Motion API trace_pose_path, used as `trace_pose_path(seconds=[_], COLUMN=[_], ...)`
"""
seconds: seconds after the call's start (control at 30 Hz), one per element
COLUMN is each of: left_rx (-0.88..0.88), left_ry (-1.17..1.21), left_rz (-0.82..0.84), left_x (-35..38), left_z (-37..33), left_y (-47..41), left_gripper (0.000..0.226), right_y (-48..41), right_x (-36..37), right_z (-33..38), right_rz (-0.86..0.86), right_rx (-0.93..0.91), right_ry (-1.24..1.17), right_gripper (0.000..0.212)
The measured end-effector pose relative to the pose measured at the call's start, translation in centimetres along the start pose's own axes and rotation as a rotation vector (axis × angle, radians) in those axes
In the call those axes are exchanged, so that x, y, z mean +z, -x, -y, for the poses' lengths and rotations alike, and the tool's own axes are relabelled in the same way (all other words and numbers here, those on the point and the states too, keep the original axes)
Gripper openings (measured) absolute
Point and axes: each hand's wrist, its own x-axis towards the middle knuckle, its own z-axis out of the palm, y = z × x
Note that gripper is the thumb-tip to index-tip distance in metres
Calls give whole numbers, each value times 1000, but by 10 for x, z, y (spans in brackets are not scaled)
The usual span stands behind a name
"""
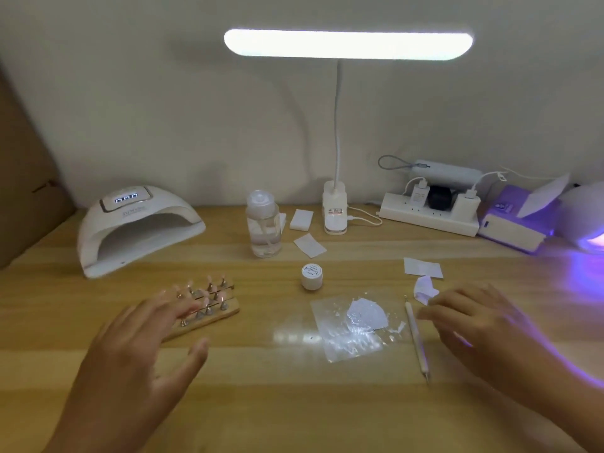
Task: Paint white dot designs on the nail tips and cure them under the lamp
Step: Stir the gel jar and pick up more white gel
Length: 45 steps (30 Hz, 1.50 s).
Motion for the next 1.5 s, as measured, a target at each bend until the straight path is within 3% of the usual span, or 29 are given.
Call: trace_pose_path(seconds=[0.1,0.17,0.3,0.37,0.47,0.53,0.67,0.77,0.83,0.97,1.03,1.13,1.23,1.33,1.5], left_rx=[-145,-148,-100,8,55,23,-114,-205,-213,-193,-219,-179,-105,-40,53], left_ry=[-124,-114,2,85,189,212,254,382,465,566,619,671,615,577,509], left_rz=[126,84,97,116,183,247,391,429,418,394,328,225,208,183,119], left_x=[15,11,10,21,52,79,121,135,138,138,132,118,104,93,85], left_z=[34,41,27,9,-23,-41,-55,-52,-48,-48,-53,-64,-76,-85,-88], left_y=[17,15,10,0,-25,-47,-86,-98,-102,-101,-97,-82,-65,-56,-53], left_gripper=[50,29,19,28,31,41,57,65,56,29,28,31,33,28,24], right_y=[8,9,12,11,7,3,-10,-21,-26,-34,-38,-47,-56,-64,-65], right_x=[24,30,40,42,41,39,34,32,36,34,29,20,22,25,26], right_z=[-8,-12,-26,-30,-32,-34,-28,-22,-16,-6,-2,18,43,59,65], right_rz=[82,66,18,-17,-113,-213,-459,-503,-518,-422,-278,-68,60,71,-71], right_rx=[-161,-231,-390,-462,-490,-431,-236,-79,83,339,359,462,447,448,438], right_ry=[87,83,119,140,157,161,80,-92,-205,-434,-586,-852,-850,-851,-871], right_gripper=[21,31,49,43,18,10,13,10,9,17,25,21,43,53,45])
